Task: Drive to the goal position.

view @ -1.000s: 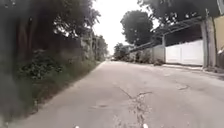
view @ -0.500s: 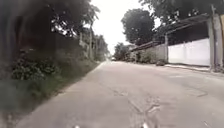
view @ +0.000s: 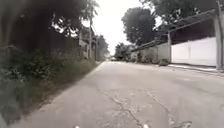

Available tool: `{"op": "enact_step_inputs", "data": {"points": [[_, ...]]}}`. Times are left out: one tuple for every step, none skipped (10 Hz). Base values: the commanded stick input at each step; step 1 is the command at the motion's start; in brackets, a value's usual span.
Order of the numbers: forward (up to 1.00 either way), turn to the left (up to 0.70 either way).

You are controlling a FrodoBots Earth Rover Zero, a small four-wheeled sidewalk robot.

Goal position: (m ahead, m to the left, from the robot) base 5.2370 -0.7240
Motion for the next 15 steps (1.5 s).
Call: {"op": "enact_step_inputs", "data": {"points": [[1.0,-0.03],[1.0,-0.03],[1.0,-0.03],[1.0,-0.03],[1.0,-0.03],[1.0,-0.03],[1.0,-0.03],[1.0,-0.03],[1.0,-0.03],[1.0,-0.03],[1.0,-0.03],[1.0,-0.03],[1.0,-0.03],[1.0,-0.03],[1.0,-0.03]]}}
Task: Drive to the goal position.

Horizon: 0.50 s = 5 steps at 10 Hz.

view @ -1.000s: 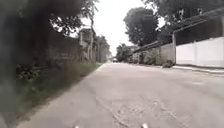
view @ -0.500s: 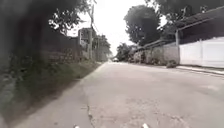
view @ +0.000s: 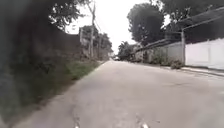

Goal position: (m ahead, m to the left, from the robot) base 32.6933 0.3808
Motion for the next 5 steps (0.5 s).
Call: {"op": "enact_step_inputs", "data": {"points": [[1.0,-0.03],[1.0,-0.03],[1.0,-0.03],[1.0,-0.03],[1.0,-0.03]]}}
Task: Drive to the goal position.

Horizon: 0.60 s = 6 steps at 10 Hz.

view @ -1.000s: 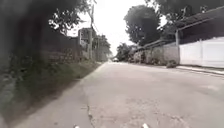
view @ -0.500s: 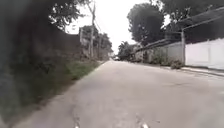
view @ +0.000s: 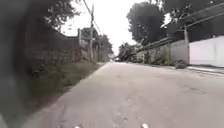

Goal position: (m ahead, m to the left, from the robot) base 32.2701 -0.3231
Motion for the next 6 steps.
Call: {"op": "enact_step_inputs", "data": {"points": [[1.0,-0.03],[1.0,-0.03],[1.0,-0.03],[1.0,-0.03],[1.0,-0.03],[1.0,-0.03]]}}
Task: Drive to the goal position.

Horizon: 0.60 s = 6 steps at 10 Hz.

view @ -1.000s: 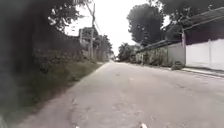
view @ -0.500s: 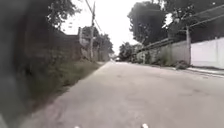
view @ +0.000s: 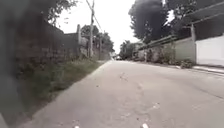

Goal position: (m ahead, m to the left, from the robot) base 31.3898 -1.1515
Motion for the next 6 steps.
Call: {"op": "enact_step_inputs", "data": {"points": [[1.0,-0.03],[1.0,-0.03],[1.0,-0.04],[1.0,-0.04],[1.0,-0.04],[1.0,-0.04]]}}
